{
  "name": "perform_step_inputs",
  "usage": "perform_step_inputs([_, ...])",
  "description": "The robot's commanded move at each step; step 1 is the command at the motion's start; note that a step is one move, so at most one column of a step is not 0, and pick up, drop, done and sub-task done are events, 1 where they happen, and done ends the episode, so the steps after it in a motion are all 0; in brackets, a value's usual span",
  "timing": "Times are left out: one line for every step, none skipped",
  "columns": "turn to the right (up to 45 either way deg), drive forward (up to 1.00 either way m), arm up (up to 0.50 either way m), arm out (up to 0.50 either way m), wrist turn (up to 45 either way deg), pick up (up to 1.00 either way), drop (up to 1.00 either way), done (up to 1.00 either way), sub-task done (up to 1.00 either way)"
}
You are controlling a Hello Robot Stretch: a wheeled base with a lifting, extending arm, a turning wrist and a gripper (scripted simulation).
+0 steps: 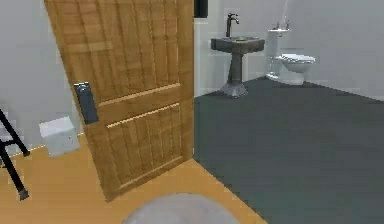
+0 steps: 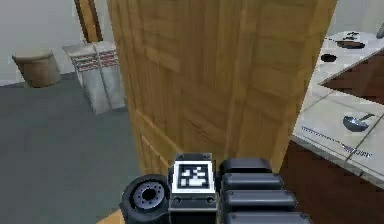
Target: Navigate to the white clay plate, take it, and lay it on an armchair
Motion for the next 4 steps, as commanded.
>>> perform_step_inputs([45.0, 0.0, 0.0, 0.0, 0.0, 0.0, 0.0, 0.0, 0.0])
perform_step_inputs([3.0, 0.0, 0.0, 0.0, 0.0, 0.0, 0.0, 0.0, 0.0])
perform_step_inputs([0.0, 1.0, 0.0, 0.0, 0.0, 0.0, 0.0, 0.0, 0.0])
perform_step_inputs([3.0, 0.0, 0.0, 0.0, 0.0, 0.0, 0.0, 0.0, 0.0])
